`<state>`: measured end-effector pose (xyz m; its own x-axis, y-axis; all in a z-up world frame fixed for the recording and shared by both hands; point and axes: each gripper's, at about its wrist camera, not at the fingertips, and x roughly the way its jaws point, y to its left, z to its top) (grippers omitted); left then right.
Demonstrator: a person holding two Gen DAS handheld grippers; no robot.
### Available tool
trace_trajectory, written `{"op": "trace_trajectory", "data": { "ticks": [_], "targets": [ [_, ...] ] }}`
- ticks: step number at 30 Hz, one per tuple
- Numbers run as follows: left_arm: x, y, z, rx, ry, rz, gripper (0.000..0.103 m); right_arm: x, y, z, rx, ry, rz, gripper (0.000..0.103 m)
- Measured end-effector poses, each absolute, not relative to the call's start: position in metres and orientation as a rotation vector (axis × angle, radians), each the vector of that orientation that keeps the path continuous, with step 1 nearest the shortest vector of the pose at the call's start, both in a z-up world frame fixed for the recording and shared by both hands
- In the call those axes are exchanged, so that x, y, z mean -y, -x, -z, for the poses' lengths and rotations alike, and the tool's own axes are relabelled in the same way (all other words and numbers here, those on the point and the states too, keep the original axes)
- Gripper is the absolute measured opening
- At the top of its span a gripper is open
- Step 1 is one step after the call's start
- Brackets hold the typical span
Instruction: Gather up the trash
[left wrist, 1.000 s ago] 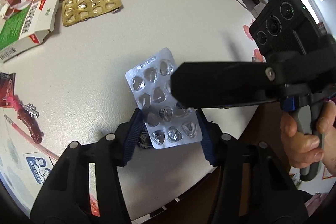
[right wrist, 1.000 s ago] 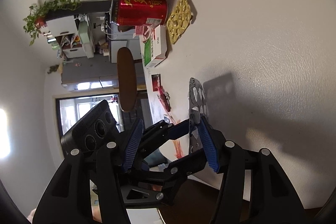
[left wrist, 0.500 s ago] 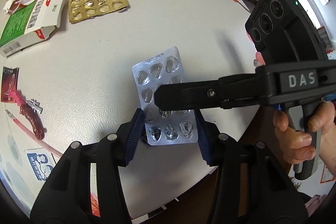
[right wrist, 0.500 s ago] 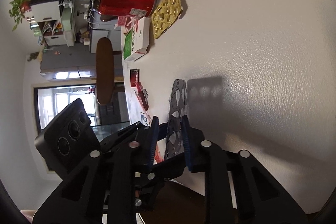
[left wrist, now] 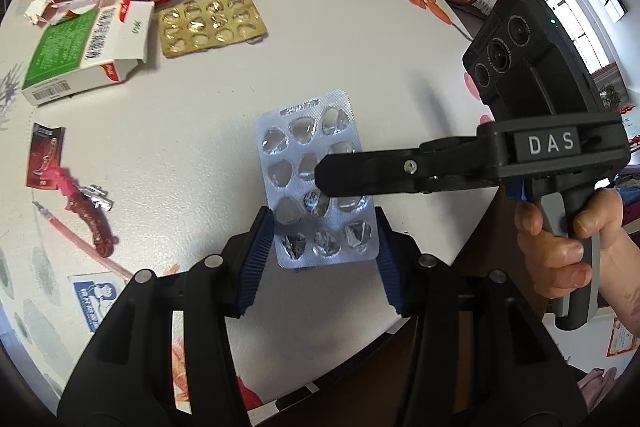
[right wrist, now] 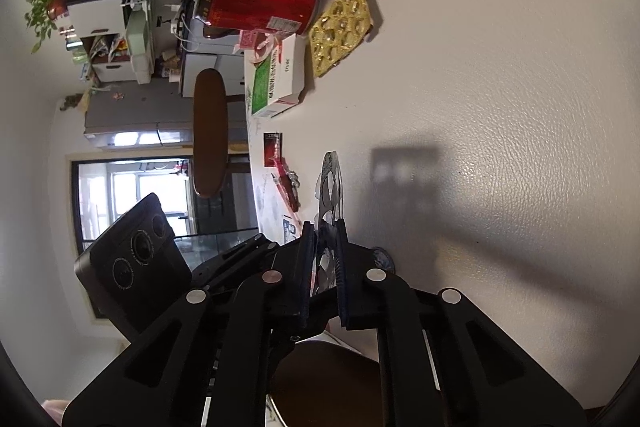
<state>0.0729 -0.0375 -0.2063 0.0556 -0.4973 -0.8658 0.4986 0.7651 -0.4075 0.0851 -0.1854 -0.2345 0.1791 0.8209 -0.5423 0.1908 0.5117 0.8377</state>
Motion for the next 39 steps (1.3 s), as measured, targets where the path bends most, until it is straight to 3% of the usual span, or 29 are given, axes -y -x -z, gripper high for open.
{"op": "trace_trajectory", "data": {
  "ticks": [16, 35, 39],
  "targets": [
    [-0.015, -0.049, 0.168, -1.221, 0.043, 0.684, 0.047, 0.146, -0.090, 0.203, -1.326, -0.908, -0.661, 0.009],
    [-0.028, -0.046, 0.173, -1.217, 0.090, 0.652, 0.050, 0.164, -0.087, 0.203, -1.289, -0.926, -0.585, 0.006],
    [-0.046, -0.056, 0.174, -1.202, 0.115, 0.585, 0.055, 0.164, -0.090, 0.203, -1.291, -0.922, -0.590, 0.006]
  ]
}}
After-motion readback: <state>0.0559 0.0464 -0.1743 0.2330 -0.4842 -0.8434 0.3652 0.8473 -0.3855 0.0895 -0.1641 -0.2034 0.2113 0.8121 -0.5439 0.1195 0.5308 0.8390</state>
